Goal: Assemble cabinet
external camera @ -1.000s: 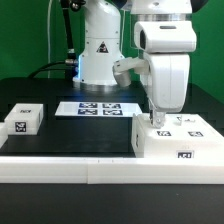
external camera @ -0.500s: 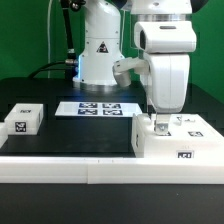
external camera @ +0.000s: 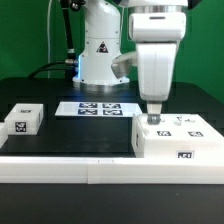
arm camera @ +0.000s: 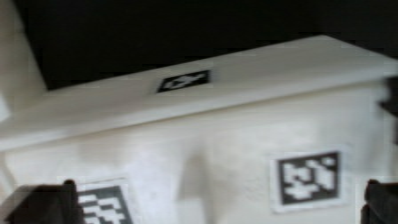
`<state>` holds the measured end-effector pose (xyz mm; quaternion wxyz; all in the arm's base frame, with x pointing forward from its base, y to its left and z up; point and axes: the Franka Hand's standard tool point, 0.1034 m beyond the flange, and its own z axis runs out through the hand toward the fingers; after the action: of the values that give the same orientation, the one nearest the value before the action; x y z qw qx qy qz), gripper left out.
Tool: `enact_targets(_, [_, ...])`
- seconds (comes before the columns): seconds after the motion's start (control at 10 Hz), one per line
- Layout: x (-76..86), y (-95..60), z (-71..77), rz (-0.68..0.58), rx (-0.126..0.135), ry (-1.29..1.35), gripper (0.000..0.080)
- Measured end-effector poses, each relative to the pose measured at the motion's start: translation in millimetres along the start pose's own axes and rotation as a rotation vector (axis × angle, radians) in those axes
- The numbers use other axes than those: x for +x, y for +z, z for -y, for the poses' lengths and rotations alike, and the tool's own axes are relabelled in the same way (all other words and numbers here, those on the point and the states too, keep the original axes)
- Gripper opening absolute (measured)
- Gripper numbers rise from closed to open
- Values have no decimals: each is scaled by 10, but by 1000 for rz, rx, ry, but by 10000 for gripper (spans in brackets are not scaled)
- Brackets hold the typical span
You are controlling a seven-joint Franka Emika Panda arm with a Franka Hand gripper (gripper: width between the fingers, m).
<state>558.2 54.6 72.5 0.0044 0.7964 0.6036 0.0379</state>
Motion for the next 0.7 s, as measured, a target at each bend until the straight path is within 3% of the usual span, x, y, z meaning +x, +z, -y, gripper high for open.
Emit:
enact_targets(0.2, [68, -97, 159, -15, -34, 168, 797])
enact_targets(0.3, [91, -90, 231, -17, -35, 178, 797])
enact_targets(0.7, [83, -75, 229, -21, -30, 261, 797])
